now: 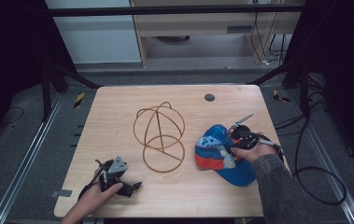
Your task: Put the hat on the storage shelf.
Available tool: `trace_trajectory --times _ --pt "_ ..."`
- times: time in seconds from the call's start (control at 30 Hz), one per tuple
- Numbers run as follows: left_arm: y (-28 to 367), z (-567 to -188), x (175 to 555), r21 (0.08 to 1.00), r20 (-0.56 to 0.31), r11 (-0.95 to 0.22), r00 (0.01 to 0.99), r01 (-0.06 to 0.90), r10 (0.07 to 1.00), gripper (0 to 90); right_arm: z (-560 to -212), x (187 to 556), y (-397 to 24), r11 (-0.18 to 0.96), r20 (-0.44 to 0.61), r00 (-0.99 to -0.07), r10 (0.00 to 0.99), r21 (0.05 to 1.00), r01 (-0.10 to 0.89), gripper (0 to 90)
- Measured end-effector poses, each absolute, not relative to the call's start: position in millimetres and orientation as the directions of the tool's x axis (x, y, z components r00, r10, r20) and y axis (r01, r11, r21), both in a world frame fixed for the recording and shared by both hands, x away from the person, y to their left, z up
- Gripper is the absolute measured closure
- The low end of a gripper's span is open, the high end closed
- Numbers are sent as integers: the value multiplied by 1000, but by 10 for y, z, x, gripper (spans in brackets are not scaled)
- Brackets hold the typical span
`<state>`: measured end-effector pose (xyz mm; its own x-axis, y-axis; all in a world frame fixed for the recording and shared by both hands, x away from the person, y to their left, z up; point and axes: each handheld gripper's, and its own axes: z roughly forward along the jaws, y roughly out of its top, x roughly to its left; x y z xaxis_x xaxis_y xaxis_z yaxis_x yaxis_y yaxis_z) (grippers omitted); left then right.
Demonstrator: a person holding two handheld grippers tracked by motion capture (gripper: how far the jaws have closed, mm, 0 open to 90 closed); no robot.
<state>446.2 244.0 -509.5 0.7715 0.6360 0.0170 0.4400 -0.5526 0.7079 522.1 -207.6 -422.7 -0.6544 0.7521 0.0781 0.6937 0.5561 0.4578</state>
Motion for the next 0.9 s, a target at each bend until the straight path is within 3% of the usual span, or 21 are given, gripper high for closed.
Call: trace_trajectory --times 0.37,0.9 --pt "2440 -5094 4461 708 17 -553 771 440 636 0 -4010 5136 -2230 518 111 -651 751 512 685 899" --pt "2439 -5096 4465 710 16 -552 773 438 635 0 -3483 5096 -2304 509 56 -650 757 574 642 899"
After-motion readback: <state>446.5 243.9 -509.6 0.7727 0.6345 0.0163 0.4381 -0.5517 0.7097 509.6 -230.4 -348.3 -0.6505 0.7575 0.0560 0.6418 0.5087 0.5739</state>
